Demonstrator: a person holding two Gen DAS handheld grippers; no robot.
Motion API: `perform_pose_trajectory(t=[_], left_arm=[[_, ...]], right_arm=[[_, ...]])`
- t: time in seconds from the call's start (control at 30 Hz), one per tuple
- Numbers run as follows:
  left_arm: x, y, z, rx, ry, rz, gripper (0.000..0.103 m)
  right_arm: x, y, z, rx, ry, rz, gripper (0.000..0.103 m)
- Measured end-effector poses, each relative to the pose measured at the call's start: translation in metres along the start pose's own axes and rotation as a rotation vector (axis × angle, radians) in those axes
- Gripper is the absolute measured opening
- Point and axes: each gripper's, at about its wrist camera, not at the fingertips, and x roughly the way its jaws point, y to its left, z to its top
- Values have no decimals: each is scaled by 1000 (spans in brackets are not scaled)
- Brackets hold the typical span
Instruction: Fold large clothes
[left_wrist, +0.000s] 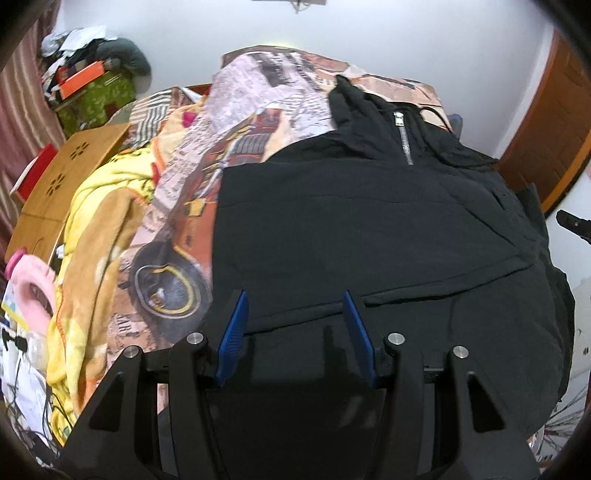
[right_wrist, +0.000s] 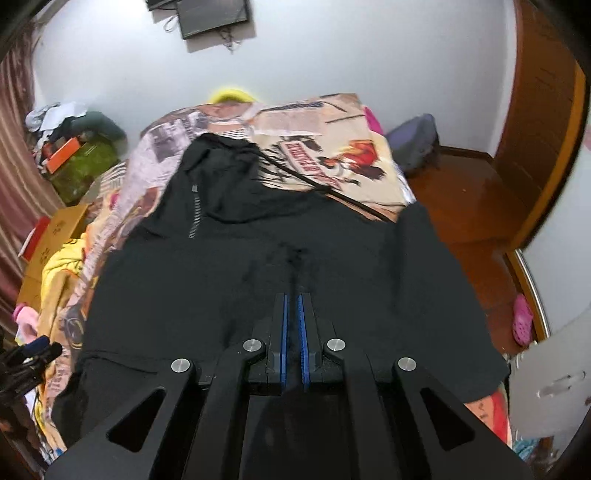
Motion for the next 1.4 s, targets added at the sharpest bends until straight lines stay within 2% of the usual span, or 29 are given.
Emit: perform_pose_trajectory(t=[0.13, 0.2, 0.27, 0.33, 0.6, 0.67, 0.8, 0.93, 1.07, 1.13, 1.27, 1.33, 1.37, 1.4], left_arm=[[-2, -30, 10, 60, -10, -27, 52], [-3, -50, 15, 100, -17, -46, 52], [-2, -70, 19, 134, -17, -70, 53], [1, -90, 20, 168, -8, -99, 55], [31, -173, 7, 349, 52, -153, 55], [42, -184, 7, 363, 69, -156, 56], [50, -201, 16, 386, 30, -115, 56], [54, -213, 26, 406, 15, -114, 56], [60, -224, 35, 412, 10, -135, 54], [65, -232, 40, 417, 10, -142, 46], [68, -253, 47, 447, -10, -145, 23], [67, -260, 48, 464, -29, -129, 17], [65, -265, 49, 477, -41, -134, 10], [61, -267, 49, 482, -51, -138, 10]], right_arm=[[-14, -19, -1, 26, -13, 7, 9], [-22, -28, -2, 33, -19, 1, 21], [-28, -35, -5, 43, -31, -11, 51], [-35, -42, -9, 61, -55, -23, 61], [-43, -76, -27, 144, -39, -75, 62], [-44, -89, -34, 205, -35, -81, 62], [-42, -118, -52, 322, -5, -84, 62], [-36, -140, -65, 390, 33, -100, 62], [-33, -160, -74, 485, 59, -72, 62], [-32, -168, -75, 531, 64, -48, 62], [-29, -186, -81, 622, 77, -2, 62], [-26, -193, -83, 658, 85, 18, 62], [-24, -197, -85, 675, 91, 29, 62], [-23, -200, -86, 687, 97, 38, 62]])
